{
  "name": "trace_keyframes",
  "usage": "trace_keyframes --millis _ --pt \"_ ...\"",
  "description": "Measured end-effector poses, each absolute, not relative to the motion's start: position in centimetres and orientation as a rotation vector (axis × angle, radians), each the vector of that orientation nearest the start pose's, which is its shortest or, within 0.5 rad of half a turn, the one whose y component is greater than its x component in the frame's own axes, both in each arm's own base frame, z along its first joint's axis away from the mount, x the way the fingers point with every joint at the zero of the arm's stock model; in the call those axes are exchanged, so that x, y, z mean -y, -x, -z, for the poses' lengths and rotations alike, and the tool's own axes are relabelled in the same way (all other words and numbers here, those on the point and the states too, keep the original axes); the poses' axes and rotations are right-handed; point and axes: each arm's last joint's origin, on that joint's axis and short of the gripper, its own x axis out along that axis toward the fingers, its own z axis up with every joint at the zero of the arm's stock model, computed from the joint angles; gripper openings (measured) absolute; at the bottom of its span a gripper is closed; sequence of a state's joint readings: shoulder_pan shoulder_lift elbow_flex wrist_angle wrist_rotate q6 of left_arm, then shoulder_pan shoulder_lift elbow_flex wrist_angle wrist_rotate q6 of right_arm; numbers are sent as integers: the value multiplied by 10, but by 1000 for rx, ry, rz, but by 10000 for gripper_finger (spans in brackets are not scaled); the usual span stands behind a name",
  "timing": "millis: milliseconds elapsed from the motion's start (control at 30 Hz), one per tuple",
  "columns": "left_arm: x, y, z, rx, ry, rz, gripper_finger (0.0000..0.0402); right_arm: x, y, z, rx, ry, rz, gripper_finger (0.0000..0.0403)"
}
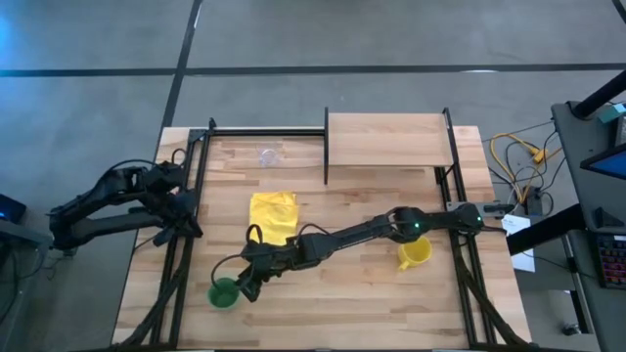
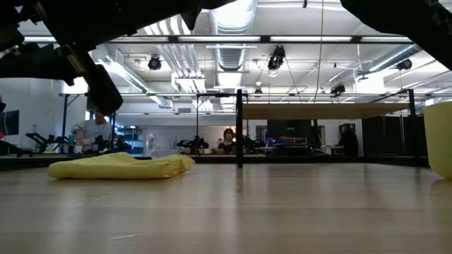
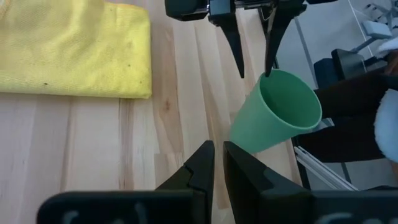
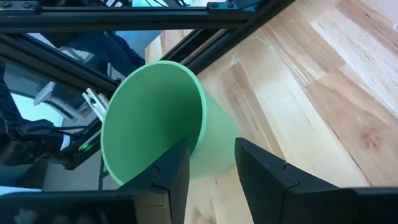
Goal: Stack small to large cups/mugs on shelf
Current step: Put the green cup on the shelf
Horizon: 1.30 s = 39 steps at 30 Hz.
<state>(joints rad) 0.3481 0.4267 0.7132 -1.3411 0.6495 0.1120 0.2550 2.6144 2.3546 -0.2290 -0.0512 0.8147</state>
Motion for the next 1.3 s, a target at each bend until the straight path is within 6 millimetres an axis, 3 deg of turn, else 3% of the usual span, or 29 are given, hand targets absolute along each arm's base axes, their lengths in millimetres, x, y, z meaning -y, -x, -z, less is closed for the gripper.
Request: trace_keyframes --millis 400,733,1300 --pt "2 -46 -261 -909 404 322 20 -149 -567 -187 -572 -740 -89 122" --pt "3 -45 -261 -908 415 336 20 -149 -567 -187 -570 -741 -90 99" --pt "13 -27 -261 -1037 620 446 20 -150 -569 -208 -466 -823 -130 101"
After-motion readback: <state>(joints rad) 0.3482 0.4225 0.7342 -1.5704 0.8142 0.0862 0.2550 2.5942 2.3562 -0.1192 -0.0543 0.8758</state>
